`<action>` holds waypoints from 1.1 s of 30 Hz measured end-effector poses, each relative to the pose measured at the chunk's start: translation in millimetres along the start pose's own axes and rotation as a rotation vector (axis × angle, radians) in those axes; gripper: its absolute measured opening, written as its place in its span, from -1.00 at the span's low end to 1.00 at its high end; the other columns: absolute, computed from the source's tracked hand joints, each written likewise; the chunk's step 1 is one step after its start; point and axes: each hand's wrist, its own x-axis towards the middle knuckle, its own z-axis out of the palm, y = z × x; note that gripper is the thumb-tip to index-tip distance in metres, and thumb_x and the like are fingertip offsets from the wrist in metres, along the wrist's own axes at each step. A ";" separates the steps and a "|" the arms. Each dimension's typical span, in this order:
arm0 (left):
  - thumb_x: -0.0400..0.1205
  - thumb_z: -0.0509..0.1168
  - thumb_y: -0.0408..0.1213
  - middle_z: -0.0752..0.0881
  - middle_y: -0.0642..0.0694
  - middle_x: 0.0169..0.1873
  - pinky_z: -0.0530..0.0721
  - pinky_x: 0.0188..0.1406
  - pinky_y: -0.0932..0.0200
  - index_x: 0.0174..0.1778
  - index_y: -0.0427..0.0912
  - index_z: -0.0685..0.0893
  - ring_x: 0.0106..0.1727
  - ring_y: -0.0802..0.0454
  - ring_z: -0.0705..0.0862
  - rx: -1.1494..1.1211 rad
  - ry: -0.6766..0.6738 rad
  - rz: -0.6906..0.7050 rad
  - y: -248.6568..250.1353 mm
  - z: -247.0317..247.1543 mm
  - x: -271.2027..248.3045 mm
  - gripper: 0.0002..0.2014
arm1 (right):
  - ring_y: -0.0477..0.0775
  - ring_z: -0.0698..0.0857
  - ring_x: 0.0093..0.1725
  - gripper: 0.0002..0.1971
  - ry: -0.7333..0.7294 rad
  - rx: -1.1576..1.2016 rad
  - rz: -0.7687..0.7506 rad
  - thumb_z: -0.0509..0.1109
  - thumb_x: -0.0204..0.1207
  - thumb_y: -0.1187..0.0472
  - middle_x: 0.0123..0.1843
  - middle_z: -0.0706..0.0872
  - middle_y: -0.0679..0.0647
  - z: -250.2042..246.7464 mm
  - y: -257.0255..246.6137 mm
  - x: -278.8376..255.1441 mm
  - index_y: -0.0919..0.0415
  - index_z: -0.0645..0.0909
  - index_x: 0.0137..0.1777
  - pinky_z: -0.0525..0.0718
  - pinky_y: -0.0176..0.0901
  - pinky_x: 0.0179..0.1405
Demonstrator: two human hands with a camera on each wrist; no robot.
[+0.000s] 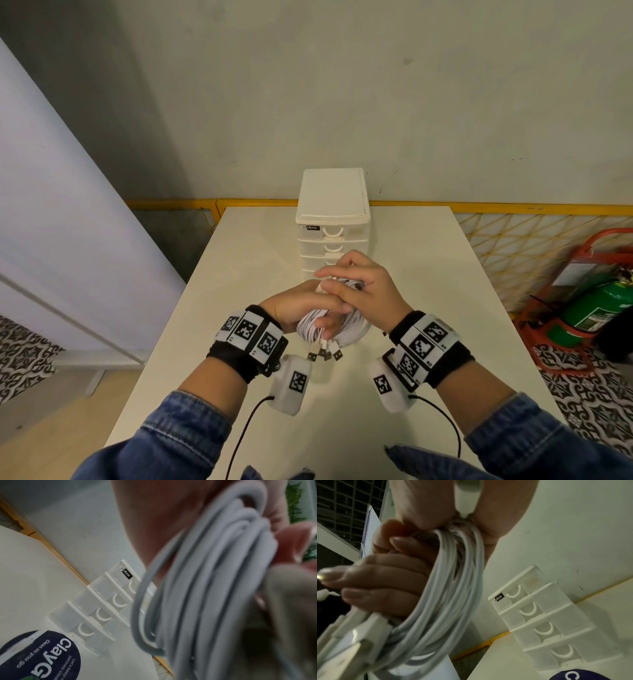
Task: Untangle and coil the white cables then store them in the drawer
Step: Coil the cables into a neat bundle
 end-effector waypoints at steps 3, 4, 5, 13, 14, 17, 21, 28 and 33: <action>0.49 0.34 -0.36 0.50 -0.08 -0.71 0.62 -0.38 0.13 -0.35 -0.34 0.52 -0.57 0.00 0.62 -0.006 0.051 -0.005 -1.8 -4.6 1.3 -0.83 | -0.02 0.66 -0.15 -0.85 0.061 -0.012 0.009 0.47 0.38 0.08 -0.16 0.62 0.19 1.2 0.8 0.9 0.11 0.76 -0.11 0.60 -0.32 -0.07; 0.51 0.33 -0.39 0.51 -0.09 -0.68 0.62 -0.34 0.11 -0.39 -0.32 0.54 -0.54 -0.02 0.63 -0.006 0.071 -0.006 -2.2 -6.0 1.2 -0.82 | -0.02 0.67 -0.15 -0.88 0.080 -0.020 0.017 0.50 0.38 0.12 -0.16 0.64 0.18 1.1 0.5 1.2 0.13 0.76 -0.14 0.61 -0.31 -0.08; 0.51 0.33 -0.40 0.53 -0.10 -0.65 0.63 -0.29 0.09 -0.43 -0.30 0.55 -0.50 -0.03 0.64 0.007 0.093 -0.008 -2.3 -6.8 1.2 -0.80 | -0.03 0.67 -0.16 -0.92 0.100 -0.031 0.029 0.51 0.39 0.16 -0.17 0.65 0.16 0.8 0.9 1.4 0.14 0.75 -0.16 0.61 -0.32 -0.09; 0.33 0.57 -0.21 0.77 -0.24 -0.08 0.68 0.01 -0.16 0.17 -0.25 0.59 -0.06 -0.20 0.74 0.169 0.575 0.109 -13.8 -1.9 9.4 -0.48 | -0.13 0.64 -0.29 -0.90 0.429 -0.015 0.126 0.49 0.41 0.13 -0.23 0.66 0.03 -7.3 12.8 4.8 0.15 0.71 -0.24 0.58 -0.31 -0.21; 0.37 0.56 -0.25 0.76 -0.20 -0.06 0.71 -0.02 -0.05 0.21 -0.17 0.55 -0.07 -0.15 0.75 0.187 0.662 0.154 -16.7 2.6 12.4 -0.48 | -0.12 0.64 -0.30 -0.88 0.462 -0.012 0.146 0.48 0.42 0.11 -0.23 0.67 0.03 -7.6 14.5 4.7 0.14 0.70 -0.24 0.57 -0.30 -0.21; 0.45 0.51 -0.29 0.76 -0.26 -0.06 0.75 -0.02 0.05 0.29 -0.01 0.47 -0.08 -0.15 0.76 0.180 0.739 0.345 -23.6 12.3 18.3 -0.47 | -0.03 0.61 -0.36 -0.84 0.513 0.038 0.236 0.43 0.45 -0.01 -0.20 0.68 0.04 -6.7 16.4 4.0 0.06 0.68 -0.22 0.60 -0.16 -0.23; 0.46 0.49 -0.37 0.77 0.02 -0.06 0.66 -0.02 0.28 0.11 0.05 0.65 -0.06 0.20 0.75 0.187 0.719 0.420 -14.8 11.6 17.0 -0.65 | -0.05 0.63 -0.38 -0.83 0.432 0.119 0.277 0.32 0.55 0.02 -0.31 0.70 0.01 -6.9 9.5 -0.2 0.08 0.67 -0.13 0.59 -0.21 -0.27; 0.44 0.50 -0.42 0.80 -0.15 0.01 0.71 0.14 0.06 0.15 -0.07 0.70 0.04 -0.03 0.77 0.036 0.655 0.342 -8.2 9.9 14.2 -0.63 | -0.19 0.62 -0.46 -0.83 0.445 0.210 0.268 0.33 0.55 0.11 -0.32 0.75 -0.07 -7.2 4.7 -2.4 0.12 0.73 -0.05 0.58 -0.37 -0.40; 0.47 0.47 -0.45 0.76 -0.28 -0.06 0.73 -0.05 -0.04 0.17 -0.12 0.68 -0.14 -0.23 0.70 -0.028 0.465 0.258 -5.4 11.1 13.1 -0.64 | -0.21 0.63 -0.51 -0.83 0.448 0.218 0.284 0.40 0.50 0.16 -0.45 0.75 -0.13 -13.5 2.0 -0.8 0.26 0.75 -0.11 0.55 -0.44 -0.49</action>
